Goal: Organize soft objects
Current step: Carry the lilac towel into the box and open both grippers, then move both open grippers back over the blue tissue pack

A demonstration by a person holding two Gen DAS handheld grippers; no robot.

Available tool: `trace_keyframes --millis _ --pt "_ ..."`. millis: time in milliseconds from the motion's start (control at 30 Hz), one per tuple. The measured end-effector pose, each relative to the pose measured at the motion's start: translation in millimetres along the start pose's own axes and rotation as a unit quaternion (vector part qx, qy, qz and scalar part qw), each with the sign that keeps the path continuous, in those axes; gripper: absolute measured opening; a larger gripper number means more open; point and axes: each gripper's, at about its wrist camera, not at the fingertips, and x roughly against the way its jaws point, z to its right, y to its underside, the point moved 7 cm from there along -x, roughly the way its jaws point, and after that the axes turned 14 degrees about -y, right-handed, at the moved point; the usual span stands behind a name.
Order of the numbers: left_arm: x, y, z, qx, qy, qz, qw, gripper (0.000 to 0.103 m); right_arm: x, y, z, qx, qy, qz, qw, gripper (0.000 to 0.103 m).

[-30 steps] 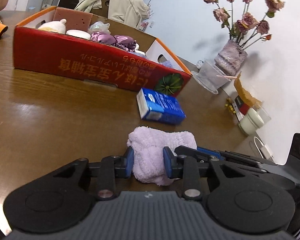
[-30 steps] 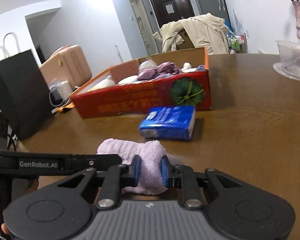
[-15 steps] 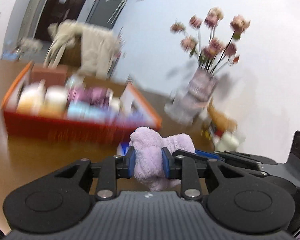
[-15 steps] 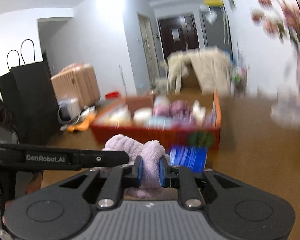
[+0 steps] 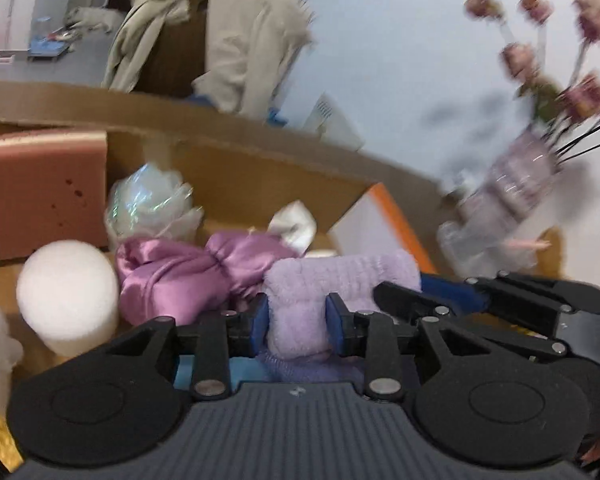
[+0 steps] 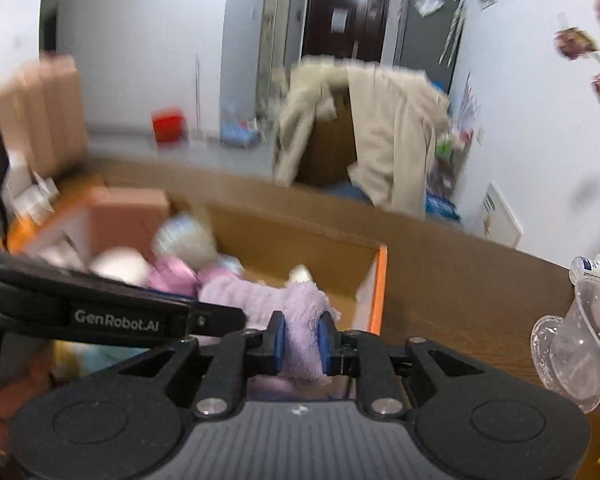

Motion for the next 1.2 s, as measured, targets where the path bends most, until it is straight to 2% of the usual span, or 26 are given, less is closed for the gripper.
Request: trace_keyframes --millis 33,67,100,133,200,300,367,433,567,633,700,800,1000,1133,1200 --pt "1.5 -3.5 -0.1 -0.002 0.000 0.008 1.0000 0.031 -5.2 0.3 -1.7 0.008 0.007 -0.003 1.000 0.017" --pt "4.5 -5.6 -0.2 -0.002 0.004 0.021 0.9998 0.047 -9.5 0.0 -2.9 0.023 0.020 -0.009 1.000 0.019" --pt "7.2 -6.0 -2.7 0.004 -0.006 0.029 0.9995 0.062 -11.6 0.6 -4.1 0.037 0.035 -0.012 0.999 0.019" --pt "8.8 -5.0 -4.4 0.007 -0.014 0.032 0.9994 0.063 -14.8 1.9 -4.5 0.043 0.041 -0.019 0.998 0.019" --pt "13.9 -2.7 -2.3 -0.004 -0.007 0.038 0.9993 0.062 -23.5 4.5 -4.8 0.045 0.033 -0.041 0.998 0.021" --pt "29.1 0.2 -2.6 -0.021 -0.013 0.050 0.9985 0.062 -25.5 3.8 -3.1 0.045 0.028 -0.046 0.998 0.021" --pt "46.3 -1.4 -2.8 -0.035 -0.017 0.065 0.9972 0.063 -14.3 -0.6 -3.1 0.035 0.028 -0.035 0.998 0.031" --pt "67.6 -3.8 -6.7 -0.047 -0.026 0.081 0.9953 0.064 4.5 -6.3 -3.9 0.030 0.018 -0.016 0.999 0.038" --pt "120.5 -5.4 -17.5 -0.069 -0.051 0.121 0.9890 0.068 55.9 -17.5 -12.8 0.036 0.019 0.019 0.999 0.040" --pt "148.0 -3.2 -21.7 -0.082 -0.065 0.139 0.9848 0.071 84.2 -22.2 -19.7 0.041 0.022 0.041 0.998 0.045" --pt "176.2 1.6 -26.8 -0.090 -0.081 0.157 0.9801 0.075 110.7 -23.2 -28.0 0.041 0.023 0.061 0.997 0.050" --pt "212.0 11.9 -31.9 -0.092 -0.090 0.174 0.9764 0.078 146.5 -18.8 -44.8 0.048 0.024 0.083 0.995 0.050" --pt "280.4 54.1 -36.3 -0.104 -0.105 0.211 0.9662 0.084 216.2 9.7 -84.9 0.053 0.018 0.135 0.989 0.054" --pt "319.3 98.9 -38.6 -0.109 -0.115 0.242 0.9572 0.088 256.3 40.0 -113.3 0.047 0.001 0.180 0.983 0.059" --pt "336.5 126.4 -37.9 -0.109 -0.114 0.259 0.9529 0.093 272.4 61.7 -128.7 0.048 -0.010 0.199 0.979 0.059"
